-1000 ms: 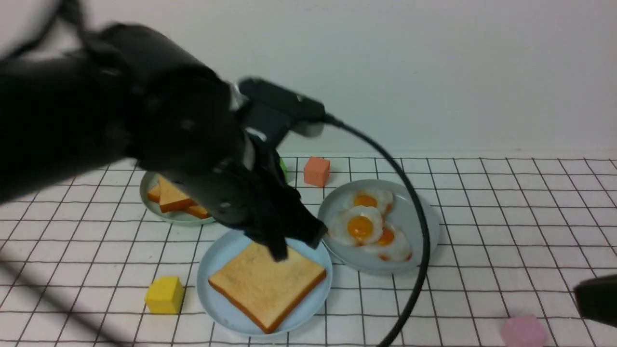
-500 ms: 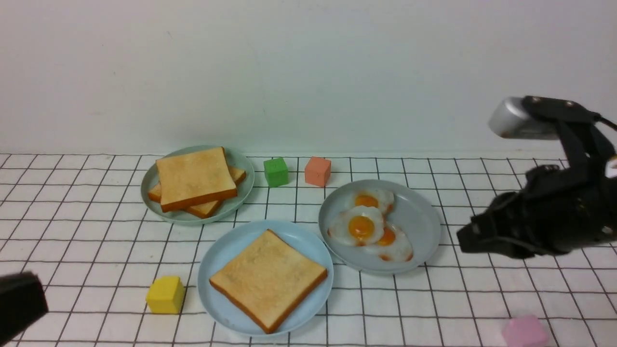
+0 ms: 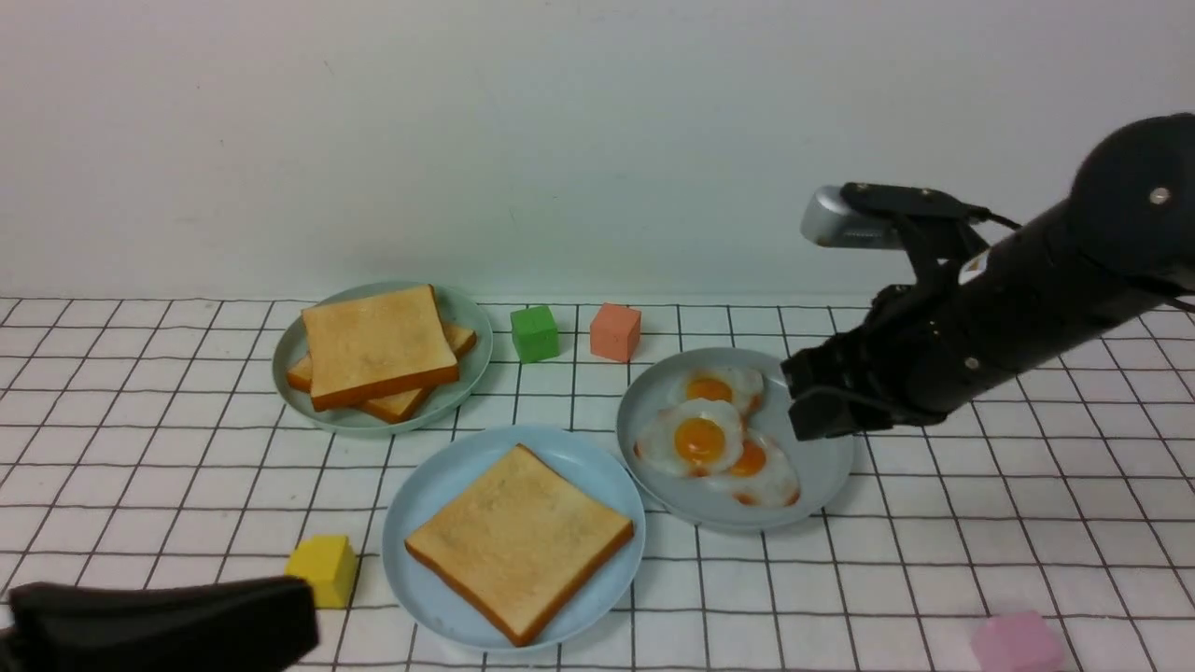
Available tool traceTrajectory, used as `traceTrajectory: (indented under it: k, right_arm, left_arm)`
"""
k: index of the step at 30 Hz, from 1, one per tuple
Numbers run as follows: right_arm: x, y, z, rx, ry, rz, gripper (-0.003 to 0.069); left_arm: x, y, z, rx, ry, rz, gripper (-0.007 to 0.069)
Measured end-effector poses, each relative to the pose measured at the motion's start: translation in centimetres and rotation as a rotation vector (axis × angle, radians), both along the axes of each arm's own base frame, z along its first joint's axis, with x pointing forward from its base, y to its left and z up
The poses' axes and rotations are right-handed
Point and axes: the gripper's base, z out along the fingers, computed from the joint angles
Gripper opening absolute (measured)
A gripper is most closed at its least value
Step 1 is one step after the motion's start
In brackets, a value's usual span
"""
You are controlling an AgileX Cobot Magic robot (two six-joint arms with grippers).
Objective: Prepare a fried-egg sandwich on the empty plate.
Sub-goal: Use the right arm to grab a fried egg
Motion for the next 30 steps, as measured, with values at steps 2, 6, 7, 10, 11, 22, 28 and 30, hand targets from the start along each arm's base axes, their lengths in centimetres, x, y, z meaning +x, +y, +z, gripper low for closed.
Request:
traceTrajectory:
  k: [2, 6, 7, 10, 11, 22, 28, 30]
  right_arm:
    - [1.1, 0.3, -0.6, -0.006, 0.007, 0.001, 0.0244]
    - [3.5, 1.1, -2.2, -0.016, 0.031, 0.001, 0.0328]
    - [3.6, 1.2, -2.3, -0.016, 0.032, 0.001, 0.033]
    - [6.1, 2.0, -4.1, -0.022, 0.049, 0.001, 0.0354]
    - [6.7, 2.3, -4.5, -0.023, 0.05, 0.001, 0.0355]
    - [10.7, 2.1, -7.8, -0.031, 0.074, -0.043, 0.0359]
    - [11.2, 2.3, -9.1, -0.015, 0.092, -0.063, 0.0359]
    - [11.4, 2.3, -9.5, -0.013, 0.094, -0.067, 0.0359]
  left_arm:
    - [0.6, -0.6, -0.1, -0.01, 0.014, 0.002, -0.0013]
    - [1.1, -1.0, 0.1, -0.037, 0.0, 0.012, -0.0013]
    - [1.1, -1.0, 0.1, -0.037, -0.003, 0.012, -0.0013]
    - [1.1, -1.0, 0.1, -0.009, -0.036, 0.003, -0.0013]
    - [1.1, -1.0, 0.1, 0.004, -0.05, -0.001, -0.0013]
    - [1.1, -1.0, 0.1, 0.036, -0.089, -0.011, -0.0013]
    - [1.1, -1.0, 0.1, 0.035, -0.088, -0.011, -0.0013]
    - [1.1, -1.0, 0.1, 0.035, -0.088, -0.011, -0.0013]
